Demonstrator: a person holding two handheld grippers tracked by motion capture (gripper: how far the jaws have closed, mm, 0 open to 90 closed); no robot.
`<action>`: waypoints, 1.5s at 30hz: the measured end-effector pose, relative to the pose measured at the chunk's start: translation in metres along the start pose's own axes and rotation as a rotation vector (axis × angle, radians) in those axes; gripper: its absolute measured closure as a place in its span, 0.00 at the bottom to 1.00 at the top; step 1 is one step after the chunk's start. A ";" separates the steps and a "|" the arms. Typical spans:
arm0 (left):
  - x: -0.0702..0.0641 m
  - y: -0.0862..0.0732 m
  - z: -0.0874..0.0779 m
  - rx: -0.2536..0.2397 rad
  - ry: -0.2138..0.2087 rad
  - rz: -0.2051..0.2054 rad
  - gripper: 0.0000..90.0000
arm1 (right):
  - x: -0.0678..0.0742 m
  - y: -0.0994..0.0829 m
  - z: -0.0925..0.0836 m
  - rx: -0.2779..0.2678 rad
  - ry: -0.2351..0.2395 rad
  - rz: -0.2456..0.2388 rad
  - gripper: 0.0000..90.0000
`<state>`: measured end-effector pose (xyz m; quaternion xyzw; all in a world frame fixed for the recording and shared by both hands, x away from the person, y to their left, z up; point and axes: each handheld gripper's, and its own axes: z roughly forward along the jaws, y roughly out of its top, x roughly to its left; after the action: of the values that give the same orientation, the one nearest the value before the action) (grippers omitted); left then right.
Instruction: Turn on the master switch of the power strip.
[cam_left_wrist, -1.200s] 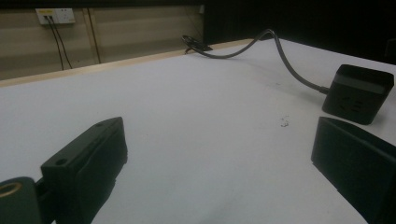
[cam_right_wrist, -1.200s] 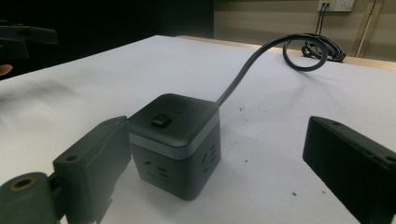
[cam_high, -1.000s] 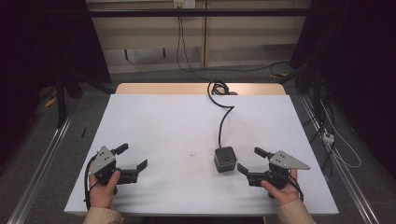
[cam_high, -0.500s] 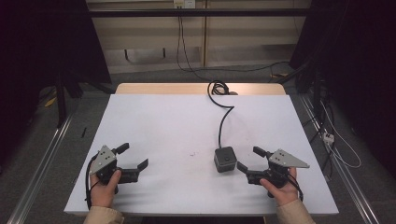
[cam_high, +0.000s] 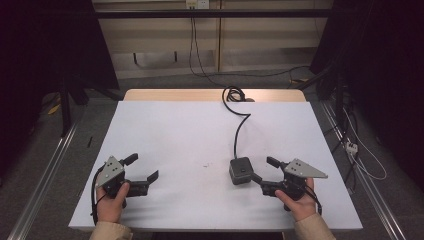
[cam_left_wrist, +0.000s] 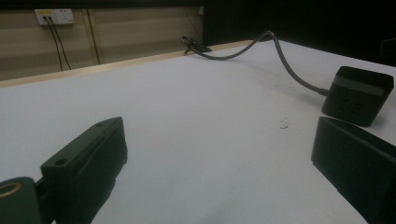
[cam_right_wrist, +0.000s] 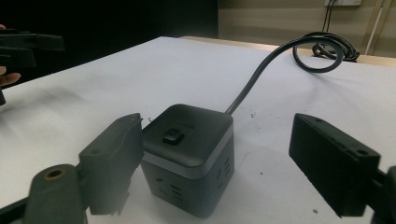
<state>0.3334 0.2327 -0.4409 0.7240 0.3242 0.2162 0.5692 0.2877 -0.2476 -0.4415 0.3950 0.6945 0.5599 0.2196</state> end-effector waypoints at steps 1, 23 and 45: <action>0.000 0.000 0.000 -0.001 -0.002 0.000 0.04 | 0.001 0.001 0.001 0.001 0.007 0.000 0.24; -0.001 0.000 0.002 -0.001 -0.003 0.005 0.04 | 0.003 0.007 0.007 0.005 0.042 0.009 0.45; -0.002 0.000 0.004 0.001 -0.004 0.004 0.04 | 0.001 0.010 0.009 0.010 0.066 0.009 0.68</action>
<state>0.3344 0.2288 -0.4421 0.7253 0.3217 0.2158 0.5691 0.2964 -0.2410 -0.4344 0.3806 0.7024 0.5700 0.1923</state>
